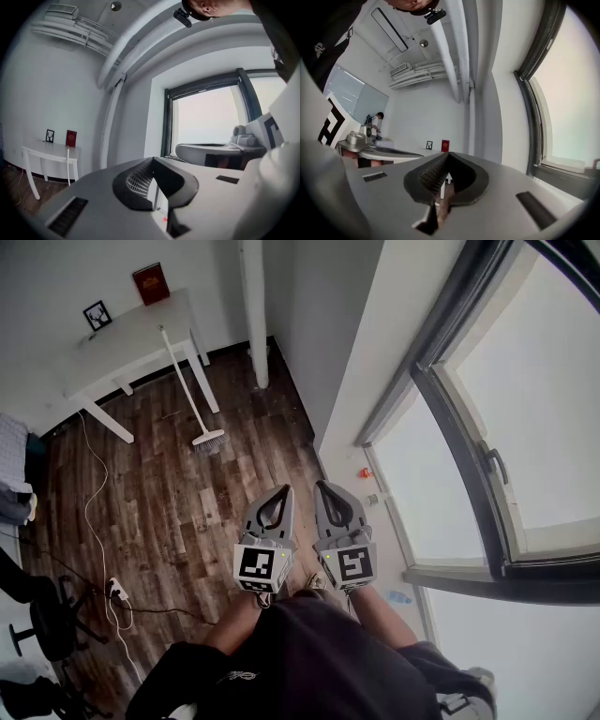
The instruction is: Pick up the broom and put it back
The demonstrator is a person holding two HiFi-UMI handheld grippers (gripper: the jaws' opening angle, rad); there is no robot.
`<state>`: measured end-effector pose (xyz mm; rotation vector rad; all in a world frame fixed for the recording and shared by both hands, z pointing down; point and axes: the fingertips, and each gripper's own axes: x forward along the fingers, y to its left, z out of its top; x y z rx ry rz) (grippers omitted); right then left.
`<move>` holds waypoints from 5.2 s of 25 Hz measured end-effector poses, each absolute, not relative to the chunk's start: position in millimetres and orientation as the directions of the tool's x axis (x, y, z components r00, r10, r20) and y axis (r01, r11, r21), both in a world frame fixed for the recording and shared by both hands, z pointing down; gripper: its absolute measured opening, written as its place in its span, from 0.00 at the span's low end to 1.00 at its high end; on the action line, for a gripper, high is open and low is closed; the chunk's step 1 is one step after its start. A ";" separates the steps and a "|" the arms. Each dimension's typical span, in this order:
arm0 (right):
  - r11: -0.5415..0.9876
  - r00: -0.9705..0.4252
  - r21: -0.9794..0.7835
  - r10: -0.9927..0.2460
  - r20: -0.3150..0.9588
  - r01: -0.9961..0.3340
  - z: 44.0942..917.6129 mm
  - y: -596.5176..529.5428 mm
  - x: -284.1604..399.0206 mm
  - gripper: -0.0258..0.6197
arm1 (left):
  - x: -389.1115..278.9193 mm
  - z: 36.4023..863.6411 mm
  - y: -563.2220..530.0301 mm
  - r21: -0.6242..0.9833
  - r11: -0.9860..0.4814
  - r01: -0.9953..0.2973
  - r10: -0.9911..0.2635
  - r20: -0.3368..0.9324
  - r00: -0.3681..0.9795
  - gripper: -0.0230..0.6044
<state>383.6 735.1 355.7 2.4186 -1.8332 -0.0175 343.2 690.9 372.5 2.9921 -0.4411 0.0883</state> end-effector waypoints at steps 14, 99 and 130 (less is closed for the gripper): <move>-0.149 0.149 0.067 -0.989 -0.005 -0.987 357.4 669.6 326.6 0.07 | 287.4 379.4 638.5 0.124 -0.913 -0.390 -0.382 0.086 0.920 0.04; 0.011 -0.045 -0.069 -0.861 0.506 -0.998 733.4 -137.7 456.3 0.26 | 352.1 705.6 -113.7 0.270 -0.636 -0.723 -0.518 0.545 0.659 0.04; 0.060 -0.065 -0.026 -0.907 0.416 -0.998 809.6 -209.0 438.6 0.18 | 305.0 723.3 -118.5 0.224 -0.574 -0.787 -0.544 0.614 0.572 0.04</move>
